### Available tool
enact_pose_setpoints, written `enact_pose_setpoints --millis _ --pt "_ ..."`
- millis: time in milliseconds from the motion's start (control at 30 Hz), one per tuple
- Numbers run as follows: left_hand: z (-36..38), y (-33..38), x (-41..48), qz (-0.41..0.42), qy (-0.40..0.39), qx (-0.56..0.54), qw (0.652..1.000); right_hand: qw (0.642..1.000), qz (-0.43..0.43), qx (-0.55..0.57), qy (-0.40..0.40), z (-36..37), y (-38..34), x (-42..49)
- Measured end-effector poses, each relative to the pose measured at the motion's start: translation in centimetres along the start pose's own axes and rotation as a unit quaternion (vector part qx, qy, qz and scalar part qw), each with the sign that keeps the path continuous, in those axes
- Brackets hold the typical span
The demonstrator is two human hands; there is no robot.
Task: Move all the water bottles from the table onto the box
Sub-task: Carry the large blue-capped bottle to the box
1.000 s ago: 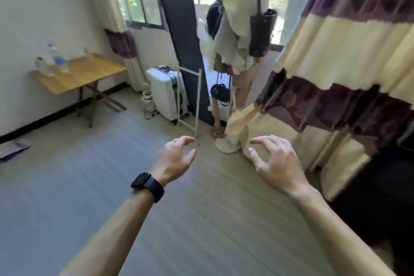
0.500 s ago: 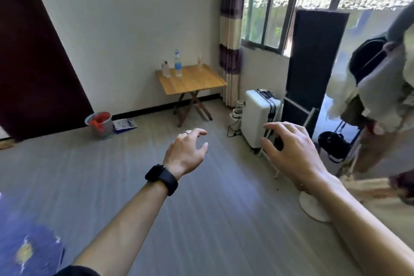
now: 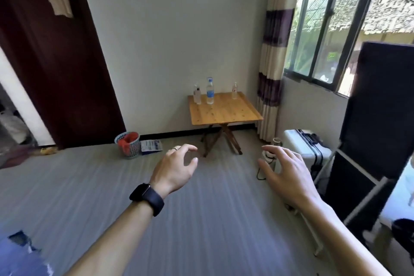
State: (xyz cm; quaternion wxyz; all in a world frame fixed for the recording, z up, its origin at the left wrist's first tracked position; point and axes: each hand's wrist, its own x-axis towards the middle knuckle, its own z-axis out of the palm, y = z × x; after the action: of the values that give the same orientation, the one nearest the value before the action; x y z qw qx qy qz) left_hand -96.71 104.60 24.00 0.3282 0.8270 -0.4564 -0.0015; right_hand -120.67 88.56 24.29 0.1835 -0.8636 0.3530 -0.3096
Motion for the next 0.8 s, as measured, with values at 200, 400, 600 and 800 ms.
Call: enact_pose_setpoints --millis 200,400,600,800 --pt "2.6 -2.6 10.0 -0.028 0.022 -0.031 0.999 0.998 -0.012 0.053 -0.029 5.0 2.6 10.0" --pt "6.5 -6.5 22.5 -0.043 0.025 -0.086 0.995 0.994 0.011 0.097 -0.048 11.7 5.4 21.1" --pt "8.9 -9.3 37.1 -0.033 0.016 -0.090 0.995 0.995 0.025 0.095 -0.024 16.3 7.5 34.0" --pt "14.2 -10.6 50.2 -0.022 -0.020 -0.096 0.995 0.995 0.041 0.089 -0.016 20.8 12.8 45.4"
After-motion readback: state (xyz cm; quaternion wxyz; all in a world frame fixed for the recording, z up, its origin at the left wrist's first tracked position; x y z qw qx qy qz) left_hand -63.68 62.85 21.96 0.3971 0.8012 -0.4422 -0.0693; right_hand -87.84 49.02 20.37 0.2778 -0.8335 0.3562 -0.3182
